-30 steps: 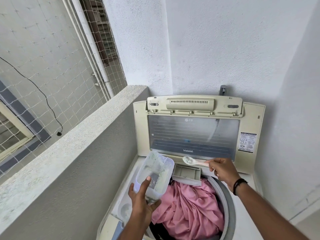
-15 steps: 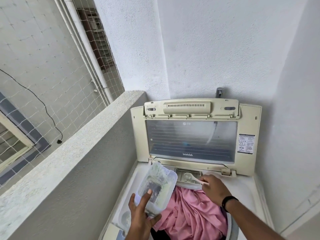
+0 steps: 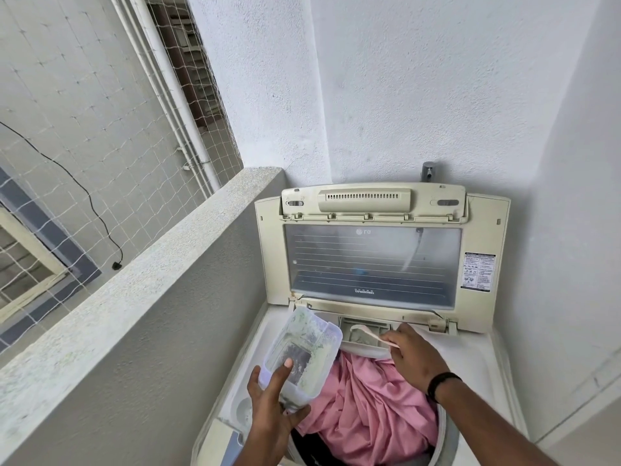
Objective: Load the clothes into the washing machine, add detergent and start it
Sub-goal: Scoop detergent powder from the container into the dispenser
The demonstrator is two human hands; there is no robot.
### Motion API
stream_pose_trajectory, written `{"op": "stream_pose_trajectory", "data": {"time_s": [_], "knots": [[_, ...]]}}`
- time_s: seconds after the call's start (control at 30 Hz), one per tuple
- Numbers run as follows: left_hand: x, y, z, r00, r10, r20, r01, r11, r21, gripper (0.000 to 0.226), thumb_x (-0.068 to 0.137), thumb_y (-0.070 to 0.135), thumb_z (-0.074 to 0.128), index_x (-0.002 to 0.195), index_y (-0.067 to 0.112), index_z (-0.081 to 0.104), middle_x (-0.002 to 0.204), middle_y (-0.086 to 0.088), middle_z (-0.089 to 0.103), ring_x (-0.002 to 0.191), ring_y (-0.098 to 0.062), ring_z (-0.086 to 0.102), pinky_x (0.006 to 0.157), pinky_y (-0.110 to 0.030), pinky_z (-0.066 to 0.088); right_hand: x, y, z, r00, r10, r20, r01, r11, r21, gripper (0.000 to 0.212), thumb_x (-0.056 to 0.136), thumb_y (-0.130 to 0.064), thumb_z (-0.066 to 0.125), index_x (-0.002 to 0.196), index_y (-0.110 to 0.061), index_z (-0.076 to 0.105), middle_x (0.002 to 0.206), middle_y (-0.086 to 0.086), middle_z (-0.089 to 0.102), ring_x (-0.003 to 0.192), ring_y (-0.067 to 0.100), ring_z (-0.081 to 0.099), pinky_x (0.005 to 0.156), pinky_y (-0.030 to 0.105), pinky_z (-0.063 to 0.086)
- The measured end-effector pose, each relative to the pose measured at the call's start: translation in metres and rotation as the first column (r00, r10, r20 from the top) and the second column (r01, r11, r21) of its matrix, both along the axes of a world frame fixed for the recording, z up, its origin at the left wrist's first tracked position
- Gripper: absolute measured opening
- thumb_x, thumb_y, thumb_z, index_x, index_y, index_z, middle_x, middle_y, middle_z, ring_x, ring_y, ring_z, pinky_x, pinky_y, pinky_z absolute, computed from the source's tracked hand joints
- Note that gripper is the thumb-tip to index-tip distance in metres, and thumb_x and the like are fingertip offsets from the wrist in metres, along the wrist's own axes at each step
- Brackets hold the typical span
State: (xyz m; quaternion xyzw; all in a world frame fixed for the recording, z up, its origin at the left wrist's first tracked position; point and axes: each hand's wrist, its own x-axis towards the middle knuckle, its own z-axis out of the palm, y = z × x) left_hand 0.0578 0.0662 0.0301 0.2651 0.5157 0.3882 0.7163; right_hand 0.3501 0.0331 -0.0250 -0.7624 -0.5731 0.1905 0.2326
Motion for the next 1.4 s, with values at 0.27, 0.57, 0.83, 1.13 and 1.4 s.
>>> {"op": "stream_pose_trajectory", "data": {"time_s": [0.27, 0.57, 0.83, 1.13, 1.4], "knots": [[-0.001, 0.000, 0.002, 1.000, -0.005, 0.013, 0.005, 1.000, 0.001, 0.113, 0.041, 0.046, 0.093, 0.137, 0.053, 0.034, 0.141, -0.011, 0.043, 0.120, -0.041, 0.055, 0.087, -0.064, 0.054, -0.001, -0.003, -0.004, 0.999, -0.034, -0.001, 0.034, 0.999, -0.037, 0.035, 0.096, -0.018, 0.050, 0.127, -0.030, 0.063, 0.107, -0.008, 0.050, 0.090, 0.017, 0.064, 0.084, 0.035, 0.054], [-0.005, 0.004, 0.001, 0.999, -0.006, 0.045, 0.006, 1.000, 0.017, 0.110, 0.042, 0.046, 0.094, 0.137, 0.051, 0.038, 0.139, -0.013, 0.047, 0.120, -0.042, 0.056, 0.086, -0.064, 0.054, -0.014, -0.014, 0.050, 0.897, -0.153, -0.415, 0.236, 0.959, 0.156, 0.024, 0.094, -0.010, 0.061, 0.112, -0.019, 0.074, 0.093, -0.002, 0.073, 0.071, 0.006, 0.062, 0.067, 0.022, 0.045], [-0.014, 0.006, 0.006, 0.990, -0.136, -0.036, 0.140, 0.974, 0.175, 0.112, 0.045, 0.041, 0.097, 0.138, 0.055, 0.036, 0.140, -0.009, 0.056, 0.119, -0.031, 0.064, 0.085, -0.056, 0.058, -0.072, -0.056, 0.150, 0.722, 0.086, -0.687, 0.122, 0.961, 0.249, 0.017, 0.091, -0.013, 0.069, 0.104, -0.022, 0.076, 0.071, -0.007, 0.073, 0.054, 0.004, 0.060, 0.052, 0.013, 0.042], [-0.024, 0.003, 0.020, 0.964, -0.255, -0.081, 0.268, 0.918, 0.293, 0.108, 0.053, 0.029, 0.093, 0.144, 0.049, 0.037, 0.136, -0.006, 0.061, 0.116, -0.028, 0.067, 0.081, -0.049, 0.059, -0.113, -0.066, 0.113, 0.966, 0.171, -0.195, -0.140, 0.977, 0.162, 0.030, 0.099, -0.024, 0.058, 0.127, -0.024, 0.066, 0.108, -0.013, 0.068, 0.086, 0.001, 0.062, 0.085, 0.025, 0.054], [-0.030, 0.004, 0.031, 0.949, -0.295, -0.114, 0.316, 0.884, 0.345, 0.107, 0.053, 0.030, 0.088, 0.146, 0.044, 0.037, 0.135, -0.009, 0.062, 0.112, -0.026, 0.070, 0.080, -0.049, 0.059, -0.129, -0.065, 0.113, 0.952, 0.299, 0.070, -0.305, 0.947, 0.105, 0.031, 0.104, -0.026, 0.041, 0.128, -0.024, 0.059, 0.099, -0.006, 0.057, 0.081, 0.013, 0.060, 0.076, 0.033, 0.055]]}}
